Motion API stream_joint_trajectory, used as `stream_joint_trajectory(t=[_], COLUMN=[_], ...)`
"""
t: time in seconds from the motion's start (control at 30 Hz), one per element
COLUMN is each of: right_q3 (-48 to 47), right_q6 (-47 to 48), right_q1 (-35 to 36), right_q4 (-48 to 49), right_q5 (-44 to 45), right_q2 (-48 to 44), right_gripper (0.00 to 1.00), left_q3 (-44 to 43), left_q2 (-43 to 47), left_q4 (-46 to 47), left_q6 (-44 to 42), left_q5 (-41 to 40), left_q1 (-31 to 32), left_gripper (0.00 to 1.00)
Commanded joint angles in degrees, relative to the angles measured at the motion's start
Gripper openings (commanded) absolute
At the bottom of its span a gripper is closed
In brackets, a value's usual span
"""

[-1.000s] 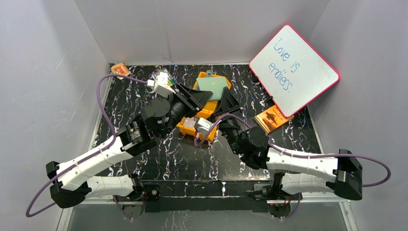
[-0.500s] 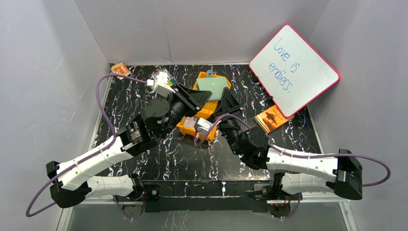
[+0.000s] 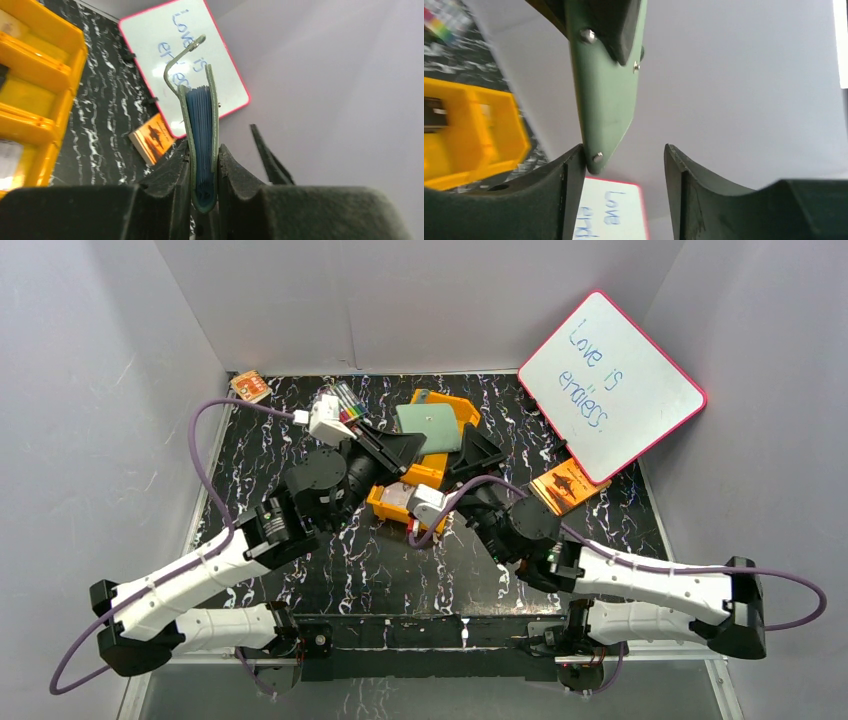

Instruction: Put the credit cards into the card holder

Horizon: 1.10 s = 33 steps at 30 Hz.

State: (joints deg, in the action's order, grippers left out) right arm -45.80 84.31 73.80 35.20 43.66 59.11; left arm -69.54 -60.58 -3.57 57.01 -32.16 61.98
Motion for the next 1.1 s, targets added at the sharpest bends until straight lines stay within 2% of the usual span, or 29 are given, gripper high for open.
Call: stream_joint_trajectory(t=[0.0,0.1,0.17,0.27,0.43,0.53,0.57,0.7,0.87,1.07], right_q3=[-10.73,-16.97,-20.27,-28.13,-40.05,-41.80,-41.90,-41.11,-38.56,-38.46], right_q6=[-22.57,-36.59,-45.81,-58.12,-77.09,-84.95,-86.36,-89.61,-92.86,-94.09], right_q1=[1.11,1.17,1.04,-2.33,-21.55,-28.62,-29.19,-29.38,-29.39,-29.41], right_q4=[-30.34,-43.77,-47.17,-50.65,-54.67,-53.91,-54.05,-57.46,-62.20,-67.75], right_q5=[-2.48,-5.66,-9.12,-16.91,-45.99,-60.88,-64.02,-72.93,-75.89,-80.94], right_q2=[-2.91,-1.62,-1.84,-0.21,5.19,5.04,4.65,1.35,-2.48,-3.23], right_gripper=[0.66,0.68,0.73,0.75,0.76,0.75,0.75,0.73,0.68,0.62], left_q3=[0.58,1.08,1.26,0.34,-0.97,-0.92,-0.46,1.79,3.32,1.27], left_q2=[6.56,10.86,13.54,15.94,17.32,17.48,17.63,18.52,18.52,15.63], left_q4=[-1.81,-5.83,-9.50,-16.83,-23.46,-25.04,-25.23,-24.95,-21.98,-21.51], left_q6=[-5.67,-9.69,-12.53,-16.17,-21.74,-23.15,-23.26,-21.87,-21.72,-23.44], left_q5=[-9.55,-12.21,-11.51,-6.31,11.32,23.10,27.45,36.62,42.63,47.95], left_q1=[-0.28,-0.28,-0.28,-0.28,-0.28,-0.32,-0.28,-0.28,-0.28,-0.28], left_gripper=[0.00,0.00,0.00,0.00,0.00,0.00,0.00,0.00,0.00,0.00])
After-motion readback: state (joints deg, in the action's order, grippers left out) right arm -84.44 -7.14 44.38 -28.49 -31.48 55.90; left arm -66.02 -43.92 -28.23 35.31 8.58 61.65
